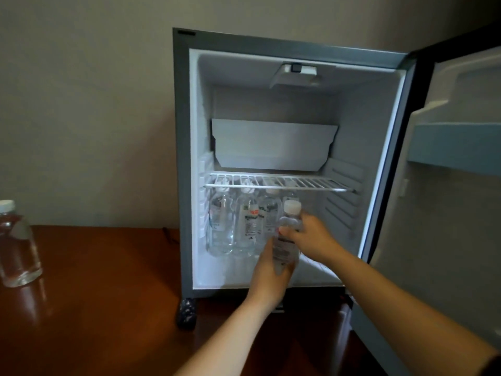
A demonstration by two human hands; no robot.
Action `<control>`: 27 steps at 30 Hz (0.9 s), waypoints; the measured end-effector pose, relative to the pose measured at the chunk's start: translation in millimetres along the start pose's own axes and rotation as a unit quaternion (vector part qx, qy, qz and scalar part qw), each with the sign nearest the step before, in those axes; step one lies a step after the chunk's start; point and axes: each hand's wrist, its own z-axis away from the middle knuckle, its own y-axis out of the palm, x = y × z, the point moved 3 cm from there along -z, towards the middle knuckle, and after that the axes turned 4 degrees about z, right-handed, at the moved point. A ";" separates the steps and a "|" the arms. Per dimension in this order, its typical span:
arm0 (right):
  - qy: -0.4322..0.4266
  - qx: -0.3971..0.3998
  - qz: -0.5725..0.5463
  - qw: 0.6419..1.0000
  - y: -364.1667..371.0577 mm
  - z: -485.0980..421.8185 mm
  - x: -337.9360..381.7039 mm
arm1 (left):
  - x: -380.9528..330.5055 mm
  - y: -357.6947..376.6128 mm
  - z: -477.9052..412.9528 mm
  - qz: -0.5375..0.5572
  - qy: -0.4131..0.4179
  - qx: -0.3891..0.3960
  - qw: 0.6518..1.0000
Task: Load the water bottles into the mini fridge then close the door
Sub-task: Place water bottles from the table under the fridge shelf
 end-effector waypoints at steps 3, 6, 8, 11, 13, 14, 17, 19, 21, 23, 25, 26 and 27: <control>0.030 -0.026 -0.006 0.999 -4.3 -5.6 -8.6 | 7.6 11.0 3.2 -0.009 0.018 0.019 1.000; 0.059 -0.039 -0.002 0.997 -7.1 -15.3 -16.3 | 15.0 22.8 1.6 -0.026 0.018 0.057 0.998; 0.075 -0.038 0.018 0.996 -8.1 -25.0 -18.2 | 18.6 28.1 -3.5 -0.039 0.014 0.067 0.997; 0.086 -0.043 0.031 0.995 -7.6 -39.6 -19.5 | 22.7 32.4 -15.3 -0.078 0.012 0.065 0.995; 0.085 -0.041 0.030 0.995 -5.9 -48.9 -22.2 | 23.6 34.9 -23.1 -0.097 0.009 0.067 0.993; 0.084 -0.039 0.029 0.995 -5.2 -53.6 -23.5 | 23.9 36.5 -26.8 -0.101 0.008 0.069 0.992; 0.076 -0.037 0.027 0.996 -3.9 -66.0 -26.3 | 25.6 41.3 -36.9 -0.122 0.011 0.071 0.990; 0.072 -0.032 0.019 0.997 -3.2 -73.0 -28.5 | 28.7 44.2 -42.3 -0.146 0.012 0.067 0.987; 0.065 -0.028 0.016 0.997 -2.0 -79.3 -31.8 | 31.1 48.3 -46.3 -0.163 0.017 0.067 0.984; 0.060 -0.029 0.016 0.998 -1.3 -83.8 -34.3 | 31.9 52.3 -49.5 -0.176 0.020 0.071 0.982; 0.058 -0.030 0.012 0.998 0.0 -87.2 -35.0 | 32.2 54.3 -53.4 -0.191 0.020 0.074 0.978; 0.057 -0.032 0.010 0.998 0.2 -88.2 -34.9 | 32.3 54.6 -55.0 -0.196 0.017 0.076 0.978; 0.055 -0.034 0.008 0.998 0.4 -89.3 -34.8 | 32.4 54.5 -56.4 -0.199 0.014 0.077 0.977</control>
